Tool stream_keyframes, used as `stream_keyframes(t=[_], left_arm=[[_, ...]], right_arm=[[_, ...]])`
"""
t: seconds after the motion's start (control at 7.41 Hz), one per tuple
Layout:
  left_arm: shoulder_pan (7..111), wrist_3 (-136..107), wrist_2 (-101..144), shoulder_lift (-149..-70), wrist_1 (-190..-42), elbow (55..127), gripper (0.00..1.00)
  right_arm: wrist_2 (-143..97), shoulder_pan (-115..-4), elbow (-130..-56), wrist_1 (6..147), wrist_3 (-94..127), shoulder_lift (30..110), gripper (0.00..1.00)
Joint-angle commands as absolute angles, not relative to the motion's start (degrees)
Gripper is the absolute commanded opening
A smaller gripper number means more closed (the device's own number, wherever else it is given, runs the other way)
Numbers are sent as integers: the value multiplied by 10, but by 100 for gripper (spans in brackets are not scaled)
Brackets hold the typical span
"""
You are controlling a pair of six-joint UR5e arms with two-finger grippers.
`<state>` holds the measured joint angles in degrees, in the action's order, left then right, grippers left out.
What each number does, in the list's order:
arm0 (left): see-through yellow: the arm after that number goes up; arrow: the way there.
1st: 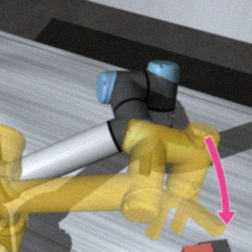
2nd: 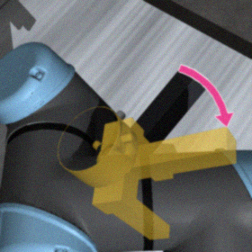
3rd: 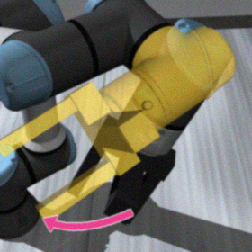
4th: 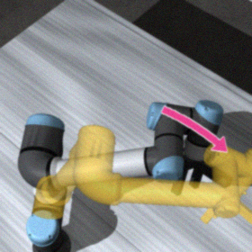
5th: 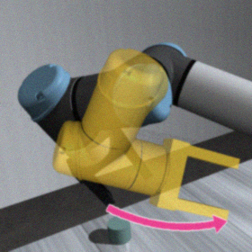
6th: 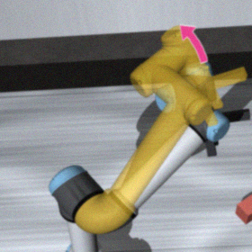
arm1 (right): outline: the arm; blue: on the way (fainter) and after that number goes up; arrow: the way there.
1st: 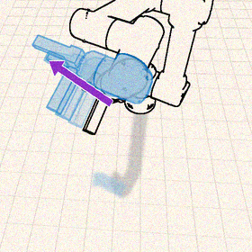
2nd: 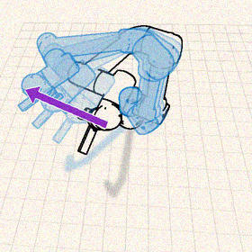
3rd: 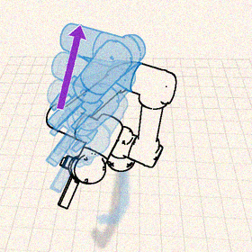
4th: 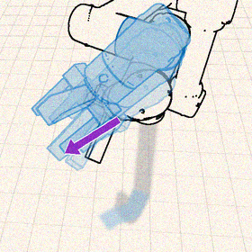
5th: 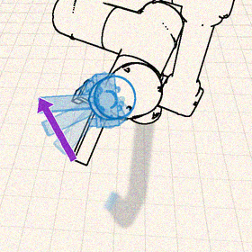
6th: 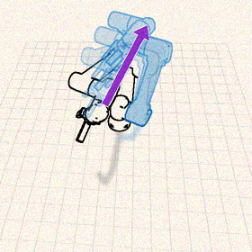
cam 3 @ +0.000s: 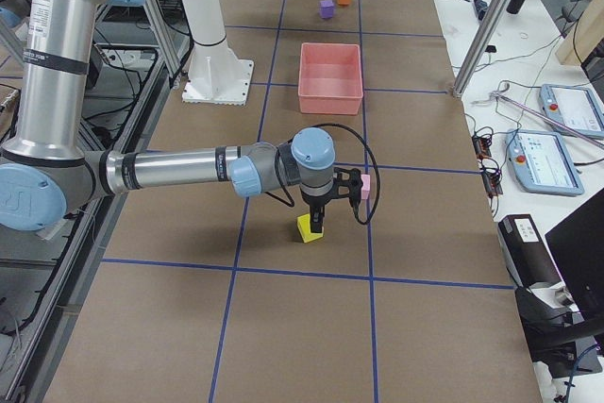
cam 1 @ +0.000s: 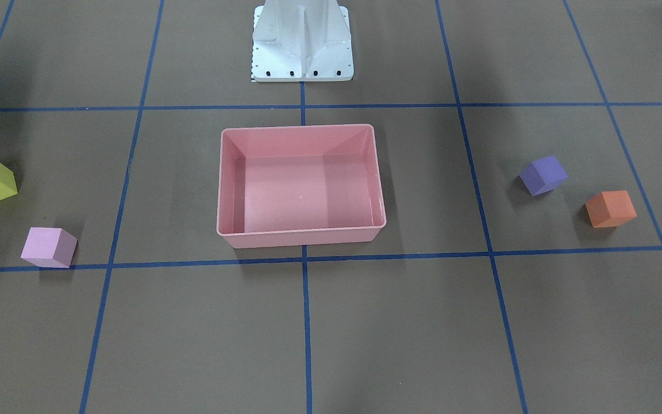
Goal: Place blocks into pink bin with both arms
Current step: 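Lower the right gripper onto the yellow-green cube and grasp it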
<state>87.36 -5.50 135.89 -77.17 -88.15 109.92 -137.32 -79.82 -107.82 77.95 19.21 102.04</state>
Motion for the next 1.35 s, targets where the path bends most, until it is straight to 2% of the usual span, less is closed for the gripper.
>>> stream_keyframes(t=[0.0,0.27,0.81,1.22], left_arm=[[874,-54,1357,-772,-882,1100,100],[874,-53,1355,-772,-882,1100,100],[874,-52,1355,-764,-882,1109,100],[874,-52,1355,-759,-882,1118,100]], right_arm=[[-1321,-704,-1078,715,191,1023,100],[-1306,-675,-1072,653,184,1045,99],[-1251,-611,-1055,638,178,1051,97],[-1251,-608,-1004,627,176,1035,98]])
